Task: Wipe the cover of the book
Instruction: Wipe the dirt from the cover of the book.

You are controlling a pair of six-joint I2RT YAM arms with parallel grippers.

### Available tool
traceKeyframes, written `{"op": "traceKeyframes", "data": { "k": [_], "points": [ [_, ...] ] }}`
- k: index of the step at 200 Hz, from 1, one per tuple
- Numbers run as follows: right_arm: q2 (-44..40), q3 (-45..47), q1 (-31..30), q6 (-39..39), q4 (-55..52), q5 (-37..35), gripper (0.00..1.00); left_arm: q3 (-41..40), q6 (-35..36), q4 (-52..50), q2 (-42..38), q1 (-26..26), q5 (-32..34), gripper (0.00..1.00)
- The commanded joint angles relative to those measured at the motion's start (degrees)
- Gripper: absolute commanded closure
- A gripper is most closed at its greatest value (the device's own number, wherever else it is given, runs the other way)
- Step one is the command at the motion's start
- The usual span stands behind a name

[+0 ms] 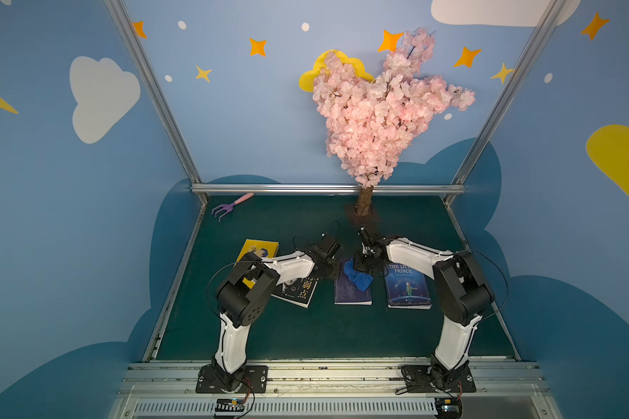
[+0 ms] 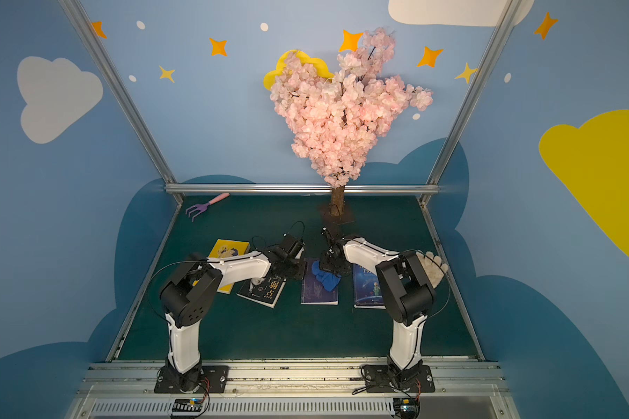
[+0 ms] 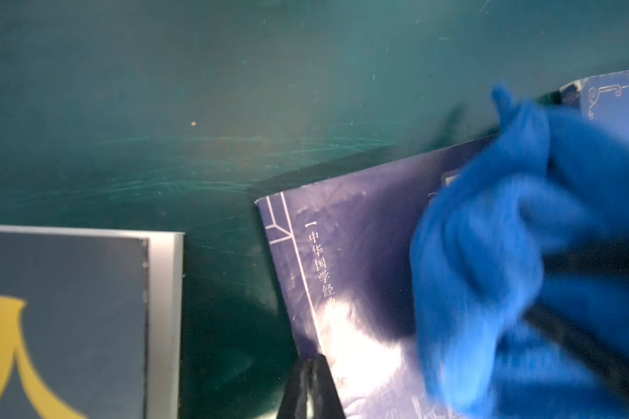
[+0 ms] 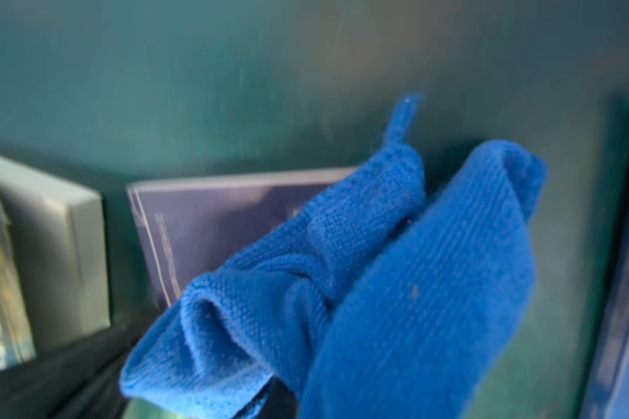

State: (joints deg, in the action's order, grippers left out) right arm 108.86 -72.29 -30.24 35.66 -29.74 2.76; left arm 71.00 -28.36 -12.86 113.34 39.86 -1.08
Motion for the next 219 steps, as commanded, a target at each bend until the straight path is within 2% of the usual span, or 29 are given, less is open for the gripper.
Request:
{"op": "traceKeyframes", "data": {
  "k": [1,54,93,119,157,185,204,219],
  "points": [
    [2.7,1.0,1.0,-1.8,-1.3,-0.4,1.00,-2.5,0.2,-3.5,3.0,0.6,-1.7,0.93],
    [-4.0,14.6,-0.7,-0.7,2.9,1.6,1.00,-2.9,0.1,-3.1,2.5,0.6,-1.9,0.93],
    [-6.7,20.2,-6.8,3.8,-0.8,-3.5,1.00,-2.4,-0.2,-2.8,3.6,0.6,-3.4,0.94],
    [-4.6,16.6,-6.5,4.4,-2.6,-5.7,1.00,-2.7,-0.1,-2.9,3.1,0.6,-3.0,0.94],
    [3.8,1.7,-0.7,3.4,-6.9,-4.5,1.00,-3.3,0.1,-2.8,2.2,0.6,-1.4,0.94],
    [9.8,-7.2,-0.2,1.4,-10.3,-3.3,1.00,-3.2,0.1,-3.1,2.3,0.4,-1.2,0.94],
    [10.0,-6.9,-2.0,1.0,-11.5,-3.1,1.00,-3.5,-0.1,-2.6,1.9,0.4,-1.7,0.94],
    [7.1,-2.0,-4.3,2.0,-10.6,-4.0,1.00,-3.7,-0.2,-2.4,1.8,0.4,-1.9,0.94]
  ]
}}
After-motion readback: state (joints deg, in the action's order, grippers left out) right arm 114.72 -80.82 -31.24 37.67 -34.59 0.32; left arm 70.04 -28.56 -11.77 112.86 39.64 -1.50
